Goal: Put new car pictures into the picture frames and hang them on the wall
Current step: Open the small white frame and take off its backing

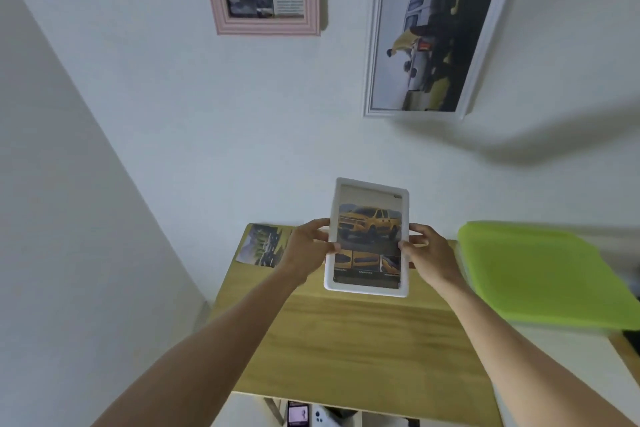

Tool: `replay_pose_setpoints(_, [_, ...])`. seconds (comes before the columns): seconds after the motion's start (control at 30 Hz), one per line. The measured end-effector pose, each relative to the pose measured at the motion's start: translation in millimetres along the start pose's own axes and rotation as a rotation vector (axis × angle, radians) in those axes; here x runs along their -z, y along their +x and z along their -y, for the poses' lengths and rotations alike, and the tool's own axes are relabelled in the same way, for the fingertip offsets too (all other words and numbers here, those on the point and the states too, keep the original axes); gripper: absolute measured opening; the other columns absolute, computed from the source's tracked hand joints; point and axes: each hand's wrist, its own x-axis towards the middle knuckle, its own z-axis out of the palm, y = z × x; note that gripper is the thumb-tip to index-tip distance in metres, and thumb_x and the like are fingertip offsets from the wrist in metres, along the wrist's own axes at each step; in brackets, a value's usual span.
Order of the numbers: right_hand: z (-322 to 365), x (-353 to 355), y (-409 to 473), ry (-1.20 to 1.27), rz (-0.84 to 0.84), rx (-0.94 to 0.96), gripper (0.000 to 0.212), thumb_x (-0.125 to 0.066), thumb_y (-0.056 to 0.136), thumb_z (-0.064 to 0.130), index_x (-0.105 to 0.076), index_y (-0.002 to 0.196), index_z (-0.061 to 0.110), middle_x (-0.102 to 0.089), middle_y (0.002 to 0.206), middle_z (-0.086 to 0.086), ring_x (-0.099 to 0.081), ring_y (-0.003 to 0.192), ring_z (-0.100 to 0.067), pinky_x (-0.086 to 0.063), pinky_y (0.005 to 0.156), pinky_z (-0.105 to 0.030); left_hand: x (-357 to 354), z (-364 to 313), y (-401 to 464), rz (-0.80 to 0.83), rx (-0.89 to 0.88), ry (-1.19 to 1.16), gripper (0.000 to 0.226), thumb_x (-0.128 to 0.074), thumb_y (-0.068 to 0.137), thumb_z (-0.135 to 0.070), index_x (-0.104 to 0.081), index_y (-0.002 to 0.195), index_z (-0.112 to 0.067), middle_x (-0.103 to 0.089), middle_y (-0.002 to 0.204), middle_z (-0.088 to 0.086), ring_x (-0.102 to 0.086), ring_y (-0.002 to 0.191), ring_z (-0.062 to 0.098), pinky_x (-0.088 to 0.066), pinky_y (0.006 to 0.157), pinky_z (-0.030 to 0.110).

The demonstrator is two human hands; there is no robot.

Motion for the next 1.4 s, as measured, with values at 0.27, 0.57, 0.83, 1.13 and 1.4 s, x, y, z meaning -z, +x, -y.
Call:
replay_pose_setpoints(0.27, [-10.9, -34.6, 13.8, -0.284, 0.124, 0.092, 0.052, -0.064, 0.093, 0.038, -0.048, 0.138, 0.018, -0.060, 0.123, 0.002, -0.061, 0.109, -0.016, -0.053, 0.092, -0.035, -19.6, 19.4, 6.5, -0.077, 0.070, 0.217, 0.037, -0.081, 0.073, -0.013, -0.067, 0.107, -0.013, -0.071, 0.091, -0.002, -0.068, 0.085, 0.014, -0.053, 0.071, 0.026])
replay_pose_setpoints(0.57, [52.6, -71.3, 40.4, 0.109, 0.225, 0.002, 0.063, -0.070, 0.082, 0.045, -0.042, 0.136, 0.027, -0.063, 0.103, 0.009, -0.069, 0.093, -0.020, -0.062, 0.075, -0.043, -55.1, 18.9, 1.7, -0.266, -0.068, 0.527, 0.021, -0.066, 0.079, -0.020, -0.063, 0.100, -0.023, -0.067, 0.092, -0.012, -0.063, 0.080, 0.011, -0.055, 0.075, 0.036])
replay_pose_setpoints(0.83, [45.7, -69.4, 58.0, 0.120, 0.193, -0.068, 0.042, -0.059, 0.087, 0.008, -0.056, 0.128, 0.016, -0.067, 0.102, -0.003, -0.070, 0.082, -0.024, -0.063, 0.064, -0.043, -60.0, 46.8, 16.3, -0.102, -0.239, 0.512, 0.042, -0.057, 0.093, -0.049, -0.059, 0.124, -0.022, -0.062, 0.112, -0.006, -0.061, 0.094, 0.013, -0.053, 0.084, 0.037])
replay_pose_setpoints(1.13, [-2.8, -52.7, 52.4, 0.281, 0.349, -0.286, 0.037, -0.059, 0.087, -0.004, -0.068, 0.112, 0.022, -0.067, 0.095, -0.012, -0.069, 0.082, -0.026, -0.060, 0.066, -0.039, -0.8, 99.6, 63.2, -0.045, 0.189, 0.520, 0.075, -0.061, 0.092, -0.043, -0.026, 0.151, -0.013, -0.040, 0.150, 0.012, -0.040, 0.137, 0.028, -0.037, 0.111, 0.044])
replay_pose_setpoints(1.4, [-45.4, -65.6, 42.3, 0.297, 0.378, -0.403, 0.040, -0.055, 0.090, -0.006, -0.067, 0.115, 0.023, -0.070, 0.092, -0.003, -0.065, 0.080, -0.023, -0.057, 0.072, -0.041, 6.8, 139.1, 53.1, 0.118, 0.249, 0.230, 0.060, -0.066, 0.091, -0.027, -0.042, 0.146, -0.024, -0.071, 0.098, 0.007, -0.069, 0.088, 0.023, -0.056, 0.070, 0.037])
